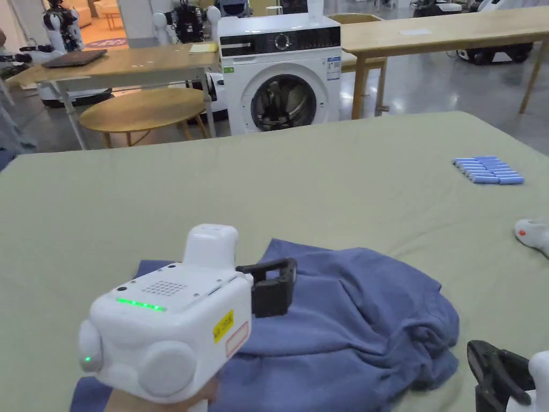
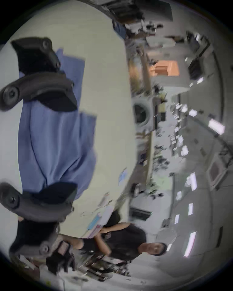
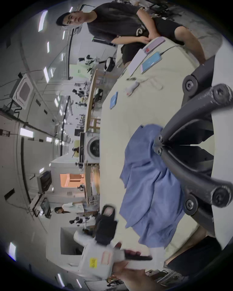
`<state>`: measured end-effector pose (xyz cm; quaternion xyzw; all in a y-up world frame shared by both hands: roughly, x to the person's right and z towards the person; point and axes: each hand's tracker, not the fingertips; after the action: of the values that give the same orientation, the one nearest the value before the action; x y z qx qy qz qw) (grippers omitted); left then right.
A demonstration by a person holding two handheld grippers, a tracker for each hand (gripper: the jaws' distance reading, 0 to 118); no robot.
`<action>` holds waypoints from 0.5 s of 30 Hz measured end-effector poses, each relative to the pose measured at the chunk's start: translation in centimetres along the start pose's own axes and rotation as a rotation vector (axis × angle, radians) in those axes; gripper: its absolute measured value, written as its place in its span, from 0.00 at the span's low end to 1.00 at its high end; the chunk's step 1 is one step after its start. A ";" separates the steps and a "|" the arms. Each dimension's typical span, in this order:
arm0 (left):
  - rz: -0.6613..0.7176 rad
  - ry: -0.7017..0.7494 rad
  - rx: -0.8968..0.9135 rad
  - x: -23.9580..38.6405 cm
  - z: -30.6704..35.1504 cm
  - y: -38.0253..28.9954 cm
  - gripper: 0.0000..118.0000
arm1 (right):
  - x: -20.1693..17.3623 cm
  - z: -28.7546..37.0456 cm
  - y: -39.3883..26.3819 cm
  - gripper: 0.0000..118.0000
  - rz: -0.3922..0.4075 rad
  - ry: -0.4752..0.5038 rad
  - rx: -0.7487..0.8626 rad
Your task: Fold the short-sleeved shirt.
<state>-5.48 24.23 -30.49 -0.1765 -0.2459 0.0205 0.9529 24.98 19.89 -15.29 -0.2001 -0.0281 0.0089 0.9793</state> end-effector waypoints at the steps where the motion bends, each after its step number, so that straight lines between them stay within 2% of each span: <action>1: 0.011 0.057 0.065 -1.3 2.4 0.2 0.48 | -0.8 -0.4 0.2 0.00 -0.001 0.013 0.006; 3: 0.027 0.194 0.152 -3.7 7.6 -0.3 0.46 | -2.7 -1.1 0.4 0.00 -0.004 0.050 0.012; 7: 0.030 0.387 0.207 -6.8 14.9 -3.2 0.00 | -6.5 -2.2 0.5 0.00 0.022 0.120 0.000; 10: 0.047 0.480 0.172 -8.4 17.7 -6.7 0.00 | -9.0 -2.9 0.4 0.00 0.046 0.158 -0.005; 12: 0.087 0.530 0.140 -9.2 18.2 -9.1 0.00 | -10.3 -3.5 0.6 0.00 0.029 0.163 -0.021; 15: 0.178 0.527 0.064 -10.2 17.8 -11.4 0.00 | -12.1 -4.6 0.9 0.00 0.018 0.169 -0.017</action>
<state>-23.48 18.10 -16.71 -0.1666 0.0276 0.0654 0.9835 13.14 18.61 -20.46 -0.2084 0.0563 0.0008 0.9764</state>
